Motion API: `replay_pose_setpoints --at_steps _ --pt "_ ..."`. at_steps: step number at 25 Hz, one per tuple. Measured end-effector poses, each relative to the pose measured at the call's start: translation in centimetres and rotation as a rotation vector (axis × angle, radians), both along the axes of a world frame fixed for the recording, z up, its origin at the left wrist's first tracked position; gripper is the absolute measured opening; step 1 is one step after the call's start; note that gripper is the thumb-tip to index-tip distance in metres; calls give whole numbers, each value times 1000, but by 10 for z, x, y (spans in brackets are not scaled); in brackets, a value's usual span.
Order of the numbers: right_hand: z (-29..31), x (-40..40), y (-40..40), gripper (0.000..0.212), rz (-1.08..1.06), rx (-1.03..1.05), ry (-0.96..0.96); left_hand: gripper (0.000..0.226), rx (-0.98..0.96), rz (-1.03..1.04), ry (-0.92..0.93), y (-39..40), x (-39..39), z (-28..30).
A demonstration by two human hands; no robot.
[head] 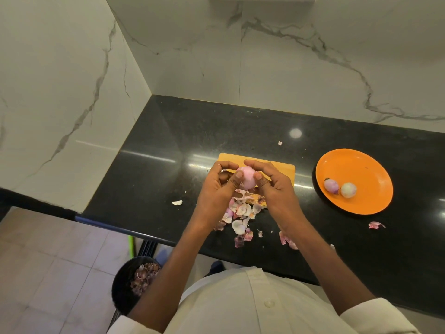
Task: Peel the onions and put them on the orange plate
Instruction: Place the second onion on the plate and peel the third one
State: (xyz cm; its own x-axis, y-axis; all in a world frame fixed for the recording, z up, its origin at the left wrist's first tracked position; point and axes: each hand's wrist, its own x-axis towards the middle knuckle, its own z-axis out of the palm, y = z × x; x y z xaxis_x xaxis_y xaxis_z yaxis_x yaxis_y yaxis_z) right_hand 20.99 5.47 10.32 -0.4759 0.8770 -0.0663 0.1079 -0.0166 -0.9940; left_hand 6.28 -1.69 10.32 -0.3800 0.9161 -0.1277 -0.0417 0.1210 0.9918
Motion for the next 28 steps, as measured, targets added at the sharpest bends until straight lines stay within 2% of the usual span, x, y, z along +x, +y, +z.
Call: replay_pose_setpoints --at_steps 3,6,8,13,16,19,21,24,26,28 --pt "-1 -7 -8 33 -21 -10 5 24 -18 3 35 2 5 -2" --pt "-8 -13 -14 25 -85 10 -47 30 -47 131 79 6 16 -6" --pt "-12 -14 -16 27 -96 15 -67 38 -91 201 15 10 19 -9" --pt "-11 -20 -23 17 -212 -2 -62 54 -158 180 -133 16 27 -15" --pt "-8 -20 -24 14 -256 25 -86 54 -158 169 33 13 34 -17" --pt "-5 -19 -21 17 -235 -51 -47 29 -48 182 116 8 34 -15" --pt "1 -15 -18 22 -241 -168 1 18 81 80 140 2 25 -12" --pt "10 -8 -13 33 -199 -247 40 28 123 -174 272 -2 9 -13" --pt "12 -10 -13 37 -186 -210 14 41 82 -273 359 -1 4 -7" --pt "10 -13 -15 37 -180 -178 -22 44 33 -321 491 -1 4 1"
